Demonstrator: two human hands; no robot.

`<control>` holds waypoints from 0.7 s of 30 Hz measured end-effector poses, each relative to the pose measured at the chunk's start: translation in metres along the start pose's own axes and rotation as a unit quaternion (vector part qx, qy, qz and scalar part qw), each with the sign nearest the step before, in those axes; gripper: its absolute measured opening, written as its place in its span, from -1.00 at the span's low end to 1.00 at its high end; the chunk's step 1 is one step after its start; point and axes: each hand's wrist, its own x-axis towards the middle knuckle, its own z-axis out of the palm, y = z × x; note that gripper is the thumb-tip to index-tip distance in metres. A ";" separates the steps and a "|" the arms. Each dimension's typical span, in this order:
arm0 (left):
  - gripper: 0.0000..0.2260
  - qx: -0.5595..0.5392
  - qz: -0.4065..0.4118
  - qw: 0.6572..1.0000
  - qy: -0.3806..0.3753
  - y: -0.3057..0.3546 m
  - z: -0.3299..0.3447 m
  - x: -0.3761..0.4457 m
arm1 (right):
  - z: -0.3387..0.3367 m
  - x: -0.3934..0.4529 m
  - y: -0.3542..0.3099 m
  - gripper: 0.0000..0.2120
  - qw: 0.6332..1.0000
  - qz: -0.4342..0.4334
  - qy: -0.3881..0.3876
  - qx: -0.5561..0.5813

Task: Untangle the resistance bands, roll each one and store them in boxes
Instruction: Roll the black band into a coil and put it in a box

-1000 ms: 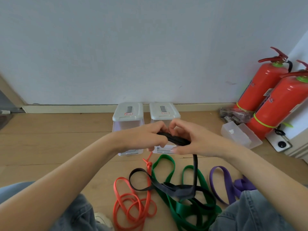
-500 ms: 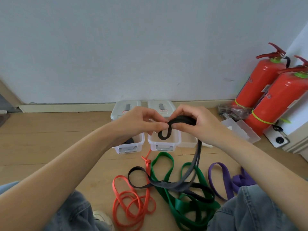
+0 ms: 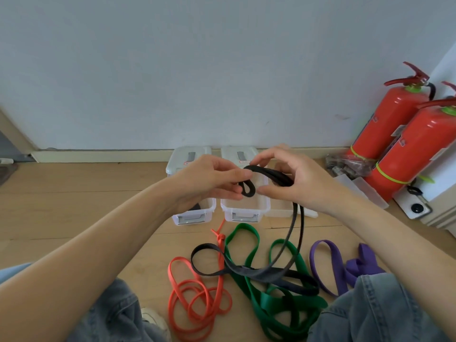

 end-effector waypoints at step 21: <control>-0.82 0.214 -0.044 0.969 -0.113 -0.004 -0.007 -0.003 | 0.009 -0.006 -0.002 -0.81 0.971 -0.153 -0.025 -0.183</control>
